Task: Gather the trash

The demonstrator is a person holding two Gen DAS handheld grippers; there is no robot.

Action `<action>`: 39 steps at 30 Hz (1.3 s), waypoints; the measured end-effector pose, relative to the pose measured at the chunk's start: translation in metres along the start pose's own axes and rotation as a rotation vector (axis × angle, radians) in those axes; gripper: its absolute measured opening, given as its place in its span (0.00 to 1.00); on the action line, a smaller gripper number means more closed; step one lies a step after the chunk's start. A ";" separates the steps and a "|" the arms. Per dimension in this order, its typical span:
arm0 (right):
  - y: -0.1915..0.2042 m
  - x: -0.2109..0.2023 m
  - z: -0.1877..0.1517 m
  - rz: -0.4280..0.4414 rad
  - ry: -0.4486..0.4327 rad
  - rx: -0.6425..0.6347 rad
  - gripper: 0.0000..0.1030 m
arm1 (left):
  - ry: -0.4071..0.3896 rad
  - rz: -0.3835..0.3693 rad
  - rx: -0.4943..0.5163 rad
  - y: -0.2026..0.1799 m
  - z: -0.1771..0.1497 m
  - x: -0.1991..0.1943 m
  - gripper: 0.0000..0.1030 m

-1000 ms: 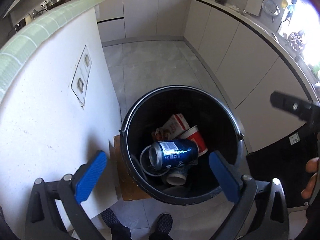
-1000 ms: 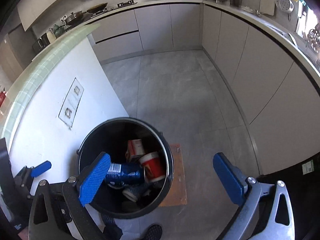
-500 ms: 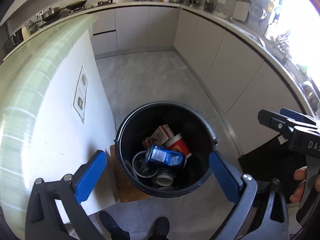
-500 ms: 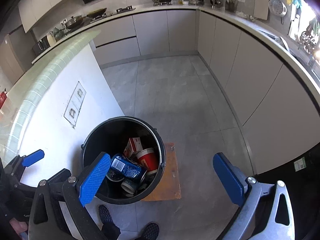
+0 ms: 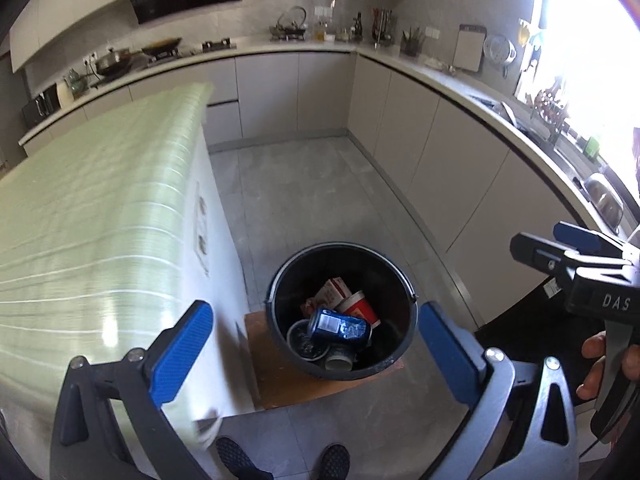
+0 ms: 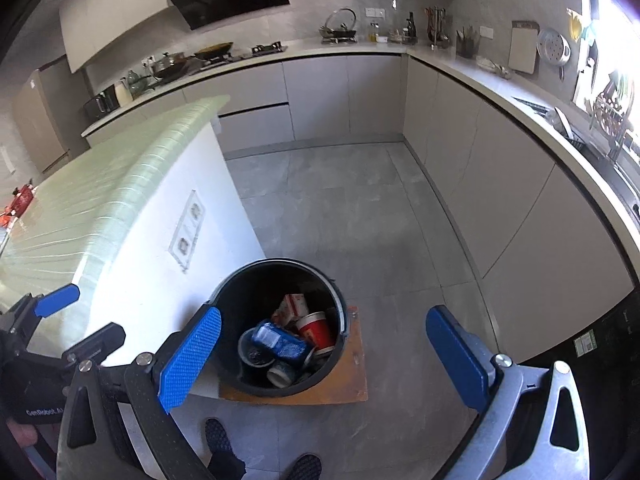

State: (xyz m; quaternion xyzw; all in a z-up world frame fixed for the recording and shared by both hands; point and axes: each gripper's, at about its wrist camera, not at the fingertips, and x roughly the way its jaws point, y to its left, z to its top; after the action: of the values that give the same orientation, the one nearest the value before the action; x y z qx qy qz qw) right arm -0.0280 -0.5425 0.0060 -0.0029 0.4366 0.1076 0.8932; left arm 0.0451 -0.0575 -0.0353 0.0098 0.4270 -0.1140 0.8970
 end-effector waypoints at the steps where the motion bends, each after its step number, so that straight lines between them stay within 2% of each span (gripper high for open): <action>1: 0.004 -0.008 -0.001 0.005 -0.004 -0.007 1.00 | -0.011 0.008 -0.002 0.002 -0.001 -0.008 1.00; 4: 0.021 -0.039 -0.007 0.011 -0.047 -0.031 1.00 | -0.038 0.044 -0.020 0.007 -0.007 -0.034 1.00; 9: 0.046 -0.086 -0.019 -0.004 -0.123 -0.061 1.00 | -0.080 0.054 -0.036 0.008 -0.015 -0.069 1.00; 13: 0.057 -0.118 -0.031 0.006 -0.165 -0.036 1.00 | -0.116 0.055 -0.039 0.011 -0.017 -0.088 1.00; 18: 0.080 -0.156 -0.055 -0.063 -0.237 -0.041 1.00 | -0.177 0.042 -0.026 0.015 -0.023 -0.110 1.00; 27: 0.103 -0.171 -0.059 -0.072 -0.269 -0.063 1.00 | -0.201 0.050 -0.058 0.030 -0.032 -0.117 1.00; 39: 0.101 -0.164 -0.055 -0.039 -0.277 -0.094 1.00 | -0.223 0.097 -0.077 0.028 -0.036 -0.123 1.00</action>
State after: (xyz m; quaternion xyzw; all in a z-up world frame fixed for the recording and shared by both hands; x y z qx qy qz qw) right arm -0.1883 -0.4800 0.1095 -0.0383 0.3038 0.1100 0.9456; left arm -0.0517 -0.0020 0.0343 -0.0166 0.3277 -0.0544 0.9431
